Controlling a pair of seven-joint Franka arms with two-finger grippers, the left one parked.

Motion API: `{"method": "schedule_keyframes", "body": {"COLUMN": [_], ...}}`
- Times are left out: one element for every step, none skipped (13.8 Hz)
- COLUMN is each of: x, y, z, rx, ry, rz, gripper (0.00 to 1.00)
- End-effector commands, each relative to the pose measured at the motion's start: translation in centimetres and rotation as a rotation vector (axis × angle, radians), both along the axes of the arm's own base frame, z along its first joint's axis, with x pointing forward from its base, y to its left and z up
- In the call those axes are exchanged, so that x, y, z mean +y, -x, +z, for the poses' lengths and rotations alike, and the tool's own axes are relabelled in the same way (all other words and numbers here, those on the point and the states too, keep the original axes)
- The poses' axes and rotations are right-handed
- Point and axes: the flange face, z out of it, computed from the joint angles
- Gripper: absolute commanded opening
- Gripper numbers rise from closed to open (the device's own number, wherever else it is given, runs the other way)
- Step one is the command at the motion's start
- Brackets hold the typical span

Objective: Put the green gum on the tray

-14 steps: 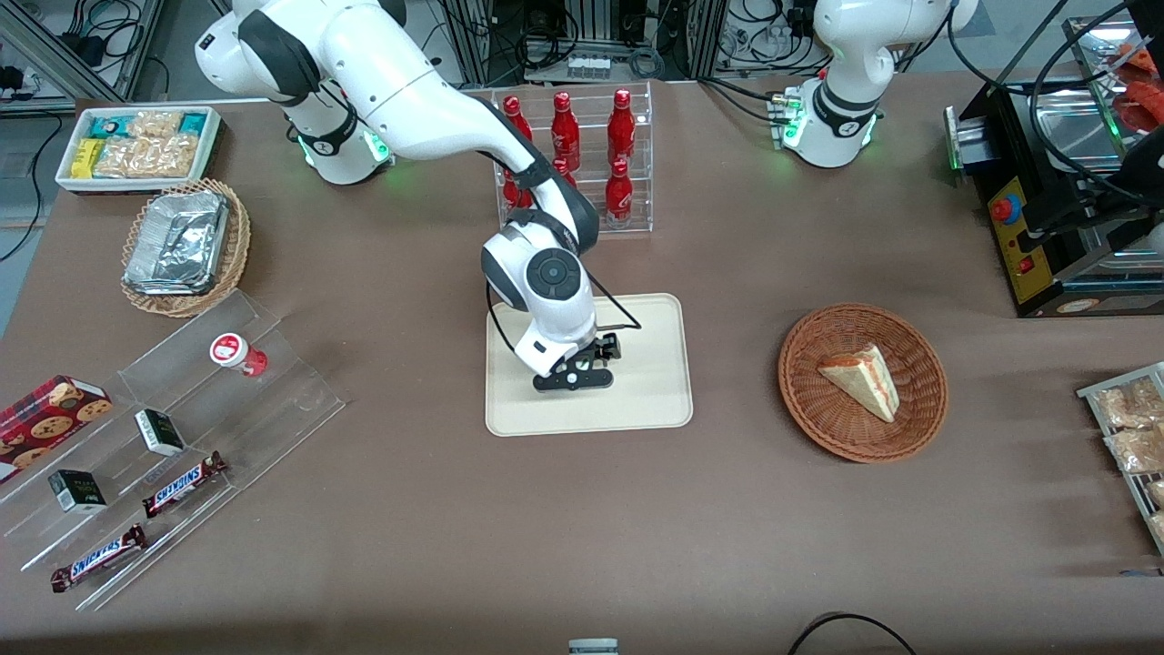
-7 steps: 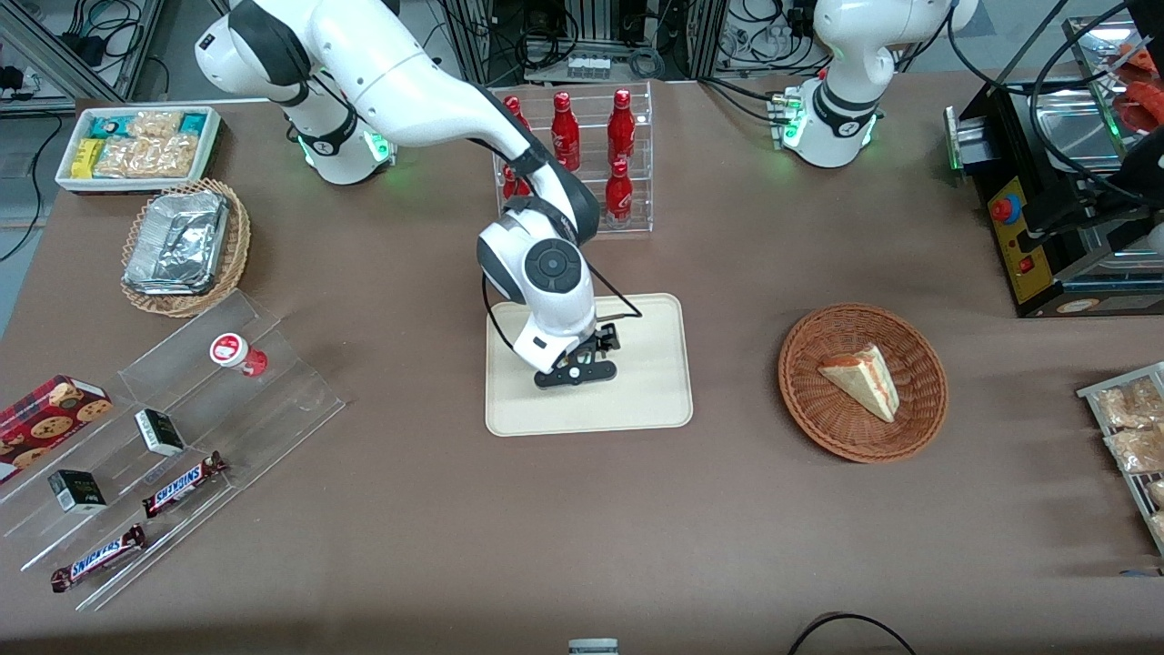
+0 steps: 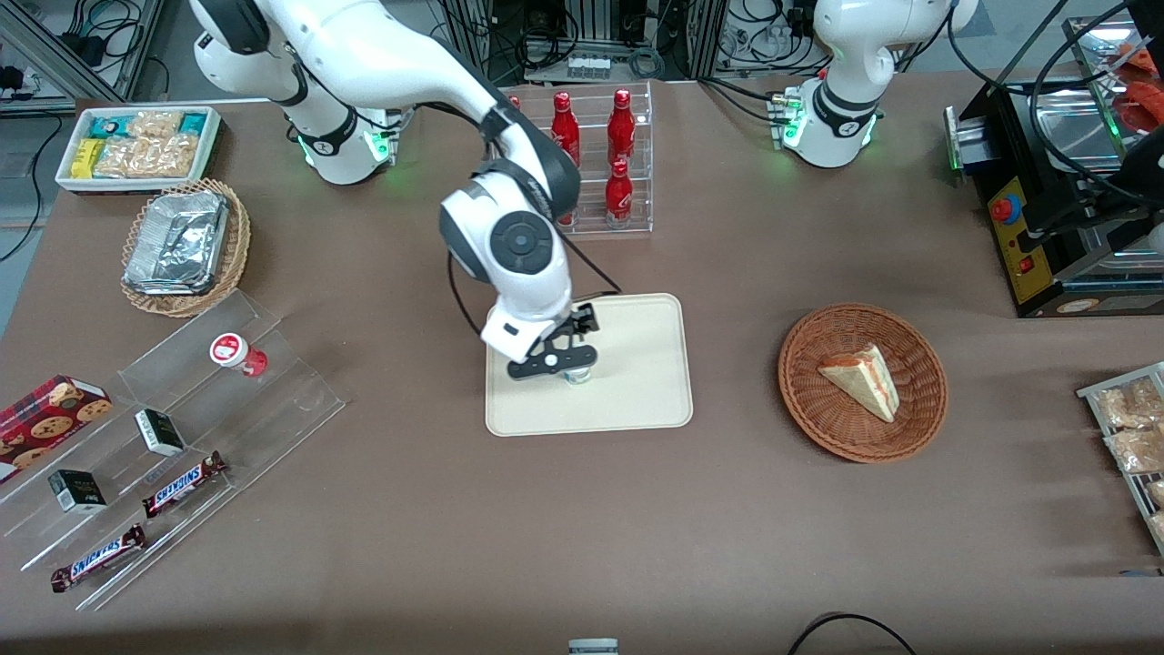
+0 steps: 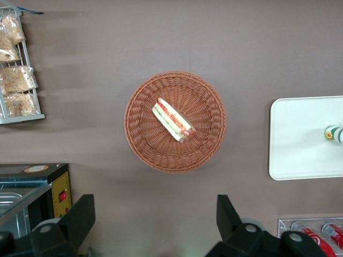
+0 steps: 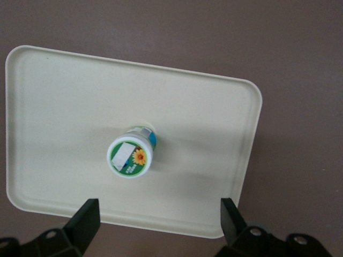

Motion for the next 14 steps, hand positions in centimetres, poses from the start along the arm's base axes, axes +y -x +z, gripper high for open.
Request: {"method": "schedule_keyframes", "body": {"x": [-4.0,-6.1,-8.5,-11.0,-13.4,-15.7,-17.6,-20.0,-22.6,-25.0,-27.9,-30.2,-32.9,-35.1], "y": [-0.8,-1.5,-2.5,-3.5,-4.4,-5.1,-5.6,-5.8,-5.8,-5.9,-6.1,-6.0,-5.8,-5.3], "z": [3.5,4.6,5.6,6.4,7.1,7.7,8.1,8.9,9.7,10.3,10.9,11.5,12.1,12.5], "rx": [0.065,0.086,0.097,0.109,0.117,0.128,0.141,0.150,0.145,0.137,0.132,0.131,0.128,0.132], "ry": [0.014,0.016,0.010,0.003,-0.005,-0.013,-0.015,-0.019,-0.026,-0.034,-0.040,-0.048,-0.056,-0.061], "rz": [0.051,0.073,0.105,0.132,0.152,0.164,0.167,0.143,0.107,0.070,0.025,-0.009,-0.049,-0.084], "gripper": [1.00,1.00,1.00,1.00,1.00,1.00,1.00,1.00,1.00,1.00,1.00,1.00,1.00,1.00]}}
